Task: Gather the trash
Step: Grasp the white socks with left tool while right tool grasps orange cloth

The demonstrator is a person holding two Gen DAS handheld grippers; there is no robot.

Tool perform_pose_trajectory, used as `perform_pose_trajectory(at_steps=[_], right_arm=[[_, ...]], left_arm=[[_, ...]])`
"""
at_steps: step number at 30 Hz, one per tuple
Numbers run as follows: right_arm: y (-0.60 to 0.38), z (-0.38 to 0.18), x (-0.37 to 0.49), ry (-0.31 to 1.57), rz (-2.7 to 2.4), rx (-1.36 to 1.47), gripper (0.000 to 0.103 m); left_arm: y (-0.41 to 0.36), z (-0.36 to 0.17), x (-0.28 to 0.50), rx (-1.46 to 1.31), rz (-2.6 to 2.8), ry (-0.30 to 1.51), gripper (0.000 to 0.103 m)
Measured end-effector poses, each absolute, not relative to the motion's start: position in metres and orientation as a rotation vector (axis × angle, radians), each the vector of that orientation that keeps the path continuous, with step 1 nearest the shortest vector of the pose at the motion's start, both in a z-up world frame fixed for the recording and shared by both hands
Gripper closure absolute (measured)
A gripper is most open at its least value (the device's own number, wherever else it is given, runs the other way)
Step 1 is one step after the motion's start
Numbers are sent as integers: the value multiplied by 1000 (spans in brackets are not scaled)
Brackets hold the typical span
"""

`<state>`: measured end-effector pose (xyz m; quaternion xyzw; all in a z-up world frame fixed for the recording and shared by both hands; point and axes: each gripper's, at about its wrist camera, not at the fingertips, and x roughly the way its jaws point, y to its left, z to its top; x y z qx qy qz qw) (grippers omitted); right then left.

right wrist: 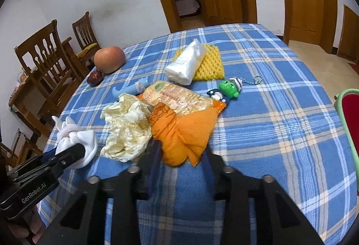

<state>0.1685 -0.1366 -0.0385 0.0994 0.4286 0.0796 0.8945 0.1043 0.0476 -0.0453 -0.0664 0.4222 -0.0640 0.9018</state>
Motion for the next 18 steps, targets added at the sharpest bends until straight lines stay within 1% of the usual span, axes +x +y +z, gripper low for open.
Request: perform_pose_trajectory(at_steps=[4, 18], right_arm=[[-137, -38, 165, 884, 177, 217, 77], [-177, -12, 135, 813, 126, 266, 78]], left_arm=[[44, -43, 102, -131, -142, 870, 68], [17, -25, 93, -117, -222, 852, 68]])
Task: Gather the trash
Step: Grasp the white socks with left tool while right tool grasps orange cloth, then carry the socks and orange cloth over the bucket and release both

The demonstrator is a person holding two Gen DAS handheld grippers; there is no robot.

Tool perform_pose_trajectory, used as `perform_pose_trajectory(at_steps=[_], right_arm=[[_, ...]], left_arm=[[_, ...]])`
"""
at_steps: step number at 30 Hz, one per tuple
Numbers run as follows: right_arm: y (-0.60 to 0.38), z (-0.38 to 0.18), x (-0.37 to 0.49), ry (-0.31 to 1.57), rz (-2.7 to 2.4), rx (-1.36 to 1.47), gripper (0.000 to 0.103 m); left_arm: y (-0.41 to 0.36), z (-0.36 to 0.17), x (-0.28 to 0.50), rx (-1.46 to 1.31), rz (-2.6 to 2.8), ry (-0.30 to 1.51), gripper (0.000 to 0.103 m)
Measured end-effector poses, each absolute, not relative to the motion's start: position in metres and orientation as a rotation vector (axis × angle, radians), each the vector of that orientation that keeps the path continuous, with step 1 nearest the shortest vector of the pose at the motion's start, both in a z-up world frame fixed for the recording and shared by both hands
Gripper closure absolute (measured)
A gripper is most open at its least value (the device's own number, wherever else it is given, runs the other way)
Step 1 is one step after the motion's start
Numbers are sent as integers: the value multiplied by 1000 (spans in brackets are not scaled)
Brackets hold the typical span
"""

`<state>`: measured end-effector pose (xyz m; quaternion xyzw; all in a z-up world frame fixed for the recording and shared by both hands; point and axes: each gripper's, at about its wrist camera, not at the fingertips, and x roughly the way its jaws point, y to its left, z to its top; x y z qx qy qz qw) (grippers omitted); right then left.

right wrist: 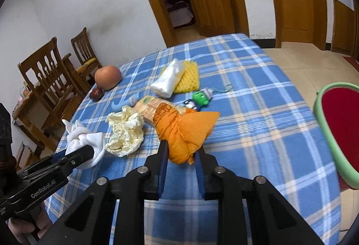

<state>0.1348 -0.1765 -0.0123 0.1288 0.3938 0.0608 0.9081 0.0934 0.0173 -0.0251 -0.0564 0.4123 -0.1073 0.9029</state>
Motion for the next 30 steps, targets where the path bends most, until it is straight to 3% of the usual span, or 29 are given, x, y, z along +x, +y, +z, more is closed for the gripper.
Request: perform_pose_trajectory(at_steps=[30], right_arm=[[-297, 20, 67, 679, -129, 365, 78]], left_arm=[[-116, 16, 84, 22, -507, 809, 68]])
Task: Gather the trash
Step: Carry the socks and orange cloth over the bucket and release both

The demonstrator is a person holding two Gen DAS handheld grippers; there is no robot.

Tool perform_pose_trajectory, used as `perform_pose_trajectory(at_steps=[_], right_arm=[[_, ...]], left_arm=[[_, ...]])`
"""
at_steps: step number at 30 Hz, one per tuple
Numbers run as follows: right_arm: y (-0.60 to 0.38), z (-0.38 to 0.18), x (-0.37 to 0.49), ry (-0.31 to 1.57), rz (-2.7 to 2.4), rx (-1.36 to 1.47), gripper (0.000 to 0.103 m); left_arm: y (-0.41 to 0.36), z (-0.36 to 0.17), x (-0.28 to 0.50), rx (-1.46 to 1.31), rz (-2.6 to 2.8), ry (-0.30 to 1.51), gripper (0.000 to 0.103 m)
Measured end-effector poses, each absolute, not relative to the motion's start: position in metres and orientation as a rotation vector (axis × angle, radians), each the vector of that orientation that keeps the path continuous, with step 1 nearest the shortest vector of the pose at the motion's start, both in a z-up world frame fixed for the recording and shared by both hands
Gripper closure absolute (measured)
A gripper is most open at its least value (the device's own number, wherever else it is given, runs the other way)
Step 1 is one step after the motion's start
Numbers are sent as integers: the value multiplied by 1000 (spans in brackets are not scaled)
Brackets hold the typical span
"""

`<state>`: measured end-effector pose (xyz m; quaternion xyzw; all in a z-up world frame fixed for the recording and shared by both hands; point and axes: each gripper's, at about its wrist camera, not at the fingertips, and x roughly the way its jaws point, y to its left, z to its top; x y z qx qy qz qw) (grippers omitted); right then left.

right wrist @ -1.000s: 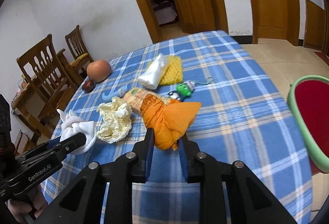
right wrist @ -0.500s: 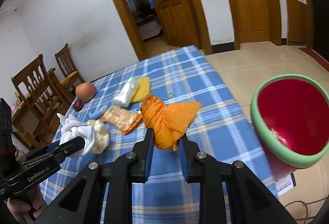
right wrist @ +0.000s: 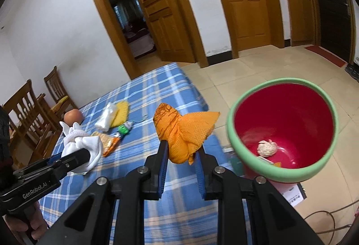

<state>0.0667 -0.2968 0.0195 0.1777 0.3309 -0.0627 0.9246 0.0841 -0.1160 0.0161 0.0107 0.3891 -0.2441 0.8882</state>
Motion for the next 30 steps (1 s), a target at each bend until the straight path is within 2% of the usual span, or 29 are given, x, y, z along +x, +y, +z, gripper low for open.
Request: perform_pose_trajectory(at_steps=[15, 30], right_arm=[[-368, 13, 41, 660, -277, 431, 78], [-440, -8, 34, 687, -408, 480, 77]], left_arm=[[-200, 17, 95, 118, -624, 809, 68], [-291, -7, 110, 218, -737, 855, 68]])
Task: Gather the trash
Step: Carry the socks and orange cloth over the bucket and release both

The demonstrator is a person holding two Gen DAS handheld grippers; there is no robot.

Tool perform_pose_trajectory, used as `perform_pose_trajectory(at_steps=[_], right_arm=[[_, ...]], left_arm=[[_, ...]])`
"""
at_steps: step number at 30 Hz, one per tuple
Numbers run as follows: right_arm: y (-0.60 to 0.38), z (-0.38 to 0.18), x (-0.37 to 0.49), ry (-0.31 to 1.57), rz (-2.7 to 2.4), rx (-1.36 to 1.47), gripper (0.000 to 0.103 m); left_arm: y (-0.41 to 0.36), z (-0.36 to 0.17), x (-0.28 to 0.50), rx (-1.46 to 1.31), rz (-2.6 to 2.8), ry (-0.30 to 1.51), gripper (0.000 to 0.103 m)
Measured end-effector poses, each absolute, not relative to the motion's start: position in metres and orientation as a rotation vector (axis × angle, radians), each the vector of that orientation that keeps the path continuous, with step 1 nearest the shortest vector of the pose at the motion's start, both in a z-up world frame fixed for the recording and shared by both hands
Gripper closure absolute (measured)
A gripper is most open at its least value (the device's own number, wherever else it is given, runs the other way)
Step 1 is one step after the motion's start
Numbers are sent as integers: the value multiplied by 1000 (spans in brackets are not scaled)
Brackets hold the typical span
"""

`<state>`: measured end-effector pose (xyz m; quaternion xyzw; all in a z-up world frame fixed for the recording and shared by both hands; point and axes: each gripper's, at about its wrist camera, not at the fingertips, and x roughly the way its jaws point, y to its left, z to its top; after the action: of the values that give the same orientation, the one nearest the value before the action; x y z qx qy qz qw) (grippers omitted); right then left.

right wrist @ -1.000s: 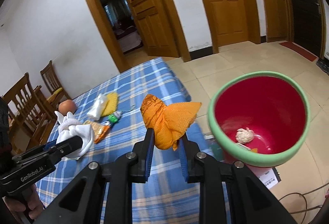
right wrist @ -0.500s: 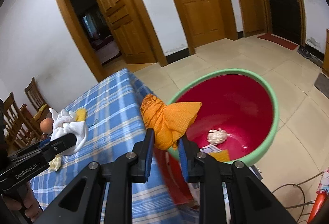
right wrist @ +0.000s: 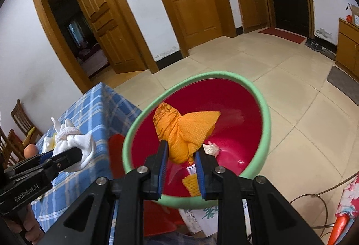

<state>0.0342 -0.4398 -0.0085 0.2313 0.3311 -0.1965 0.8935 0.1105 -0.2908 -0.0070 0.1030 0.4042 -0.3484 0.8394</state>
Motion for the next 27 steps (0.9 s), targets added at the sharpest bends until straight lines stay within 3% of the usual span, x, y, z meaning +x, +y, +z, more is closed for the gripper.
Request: perform_pose_trajectory(at_steps=[10, 21, 24, 27], right_arm=[[-466, -19, 37, 694, -446, 492, 69], [-473, -20, 35, 669, -459, 516, 51], [-474, -18, 34, 661, -462, 518, 46], [-476, -16, 31, 651, -467, 523, 43]], left_arm=[[-332, -29, 117, 260, -784, 890, 68], [-344, -37, 122, 271, -789, 896, 68], [-345, -36, 122, 271, -792, 893, 61], [-346, -35, 121, 268, -788, 885, 46]])
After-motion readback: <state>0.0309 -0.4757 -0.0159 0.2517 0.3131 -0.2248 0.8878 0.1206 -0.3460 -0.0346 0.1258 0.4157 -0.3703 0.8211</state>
